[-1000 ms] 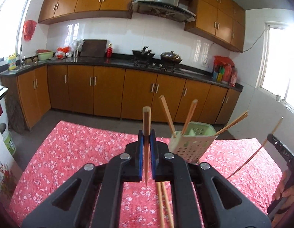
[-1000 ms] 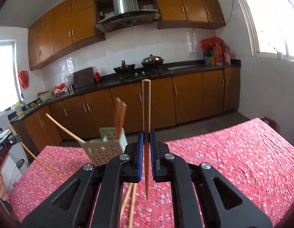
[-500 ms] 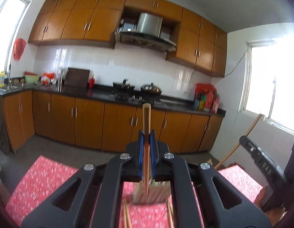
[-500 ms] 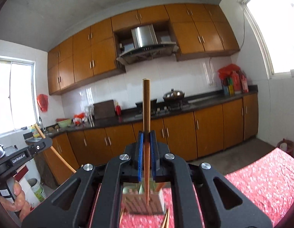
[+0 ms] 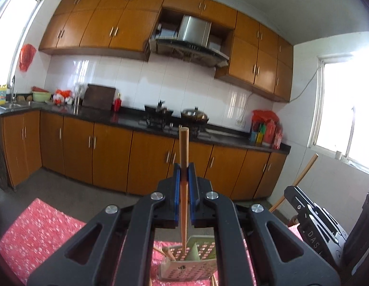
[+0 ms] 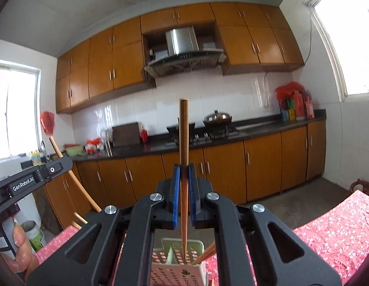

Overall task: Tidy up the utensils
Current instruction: 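Lower the chopsticks into the holder and open both tools, then lower the right tool onto a chopstick and close while the left tool grasps another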

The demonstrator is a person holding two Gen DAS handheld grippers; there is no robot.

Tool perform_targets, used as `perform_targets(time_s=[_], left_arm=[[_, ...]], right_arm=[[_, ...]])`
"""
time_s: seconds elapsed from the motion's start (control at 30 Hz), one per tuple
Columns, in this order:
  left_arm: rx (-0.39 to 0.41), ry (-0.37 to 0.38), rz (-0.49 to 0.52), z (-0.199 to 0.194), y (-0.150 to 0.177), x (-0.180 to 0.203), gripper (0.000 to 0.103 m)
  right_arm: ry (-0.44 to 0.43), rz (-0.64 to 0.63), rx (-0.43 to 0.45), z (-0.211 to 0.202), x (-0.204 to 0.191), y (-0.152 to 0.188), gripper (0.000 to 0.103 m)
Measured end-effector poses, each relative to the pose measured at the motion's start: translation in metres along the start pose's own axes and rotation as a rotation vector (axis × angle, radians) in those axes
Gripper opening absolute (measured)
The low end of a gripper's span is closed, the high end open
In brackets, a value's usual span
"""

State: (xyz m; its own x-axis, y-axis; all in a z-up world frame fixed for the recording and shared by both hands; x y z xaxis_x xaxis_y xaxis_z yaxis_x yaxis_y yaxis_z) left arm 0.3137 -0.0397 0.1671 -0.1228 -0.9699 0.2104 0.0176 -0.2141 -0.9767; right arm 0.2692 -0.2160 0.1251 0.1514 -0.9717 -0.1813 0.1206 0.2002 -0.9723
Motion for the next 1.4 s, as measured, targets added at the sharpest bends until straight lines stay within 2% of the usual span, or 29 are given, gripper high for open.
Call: perform_targets(time_s=[0.13,0.17,0.2,0.27,0.53,0.73,0.83,0.97,1.07,1.13,1.23,1.4], left_arm=[[-0.068,-0.003,-0.003,0.014,0.024,-0.006,0.008],[-0.072,-0.007,-0.004,0.015,0.027,-0.007,0.009],[-0.077,-0.009,-0.005,0.016,0.029,-0.009,0.01],[-0.079,-0.016,-0.009,0.015,0.027,-0.012,0.013],[-0.059,-0.054,-0.002,-0.016,0.015,-0.023,0.023],[-0.106,-0.105,0.016,-0.059,0.028,-0.05,0.026],[-0.162,-0.147,0.032,-0.08,0.053,-0.07,0.03],[-0.279,-0.179,0.064,-0.095,0.102,-0.094,0.03],[-0.408,-0.174,0.058,-0.102,0.15,-0.107,0.03],[-0.465,-0.16,0.043,-0.106,0.173,-0.111,0.03],[-0.534,-0.128,0.026,-0.112,0.199,-0.112,0.03],[-0.596,-0.079,0.012,-0.119,0.224,-0.106,0.03]], right_arm=[[0.006,0.02,-0.057,0.004,0.006,0.016,0.009],[0.003,0.025,-0.066,0.004,0.007,0.016,0.012],[0.002,0.028,-0.071,0.002,0.007,0.017,0.016],[0.009,0.031,-0.063,-0.001,0.008,0.013,0.035],[0.016,0.026,-0.048,-0.026,0.01,-0.008,0.035],[0.064,0.035,-0.11,-0.061,0.033,0.002,0.035],[0.107,0.041,-0.185,-0.078,0.048,0.026,0.035],[0.128,0.047,-0.373,-0.089,0.061,0.087,0.035],[0.095,0.064,-0.548,-0.092,0.06,0.139,0.035],[0.065,0.077,-0.636,-0.095,0.056,0.167,0.031],[0.038,0.071,-0.725,-0.099,0.046,0.198,0.028],[0.029,0.041,-0.788,-0.102,0.037,0.222,0.028]])
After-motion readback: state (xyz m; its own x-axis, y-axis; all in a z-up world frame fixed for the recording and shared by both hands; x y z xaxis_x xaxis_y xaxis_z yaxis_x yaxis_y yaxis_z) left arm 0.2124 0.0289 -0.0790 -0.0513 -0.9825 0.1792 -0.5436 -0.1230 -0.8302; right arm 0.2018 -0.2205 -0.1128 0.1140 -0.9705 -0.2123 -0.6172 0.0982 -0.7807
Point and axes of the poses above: each gripper's, at about its wrist camera, not at the fingertips, and z roughly the way its jaws point, x to its right, y to its underside, the point moved 4 cm from there along z, roughly the way its jaws point, and after that the axes turned 13 degrees about x, right-handed, at the moved point
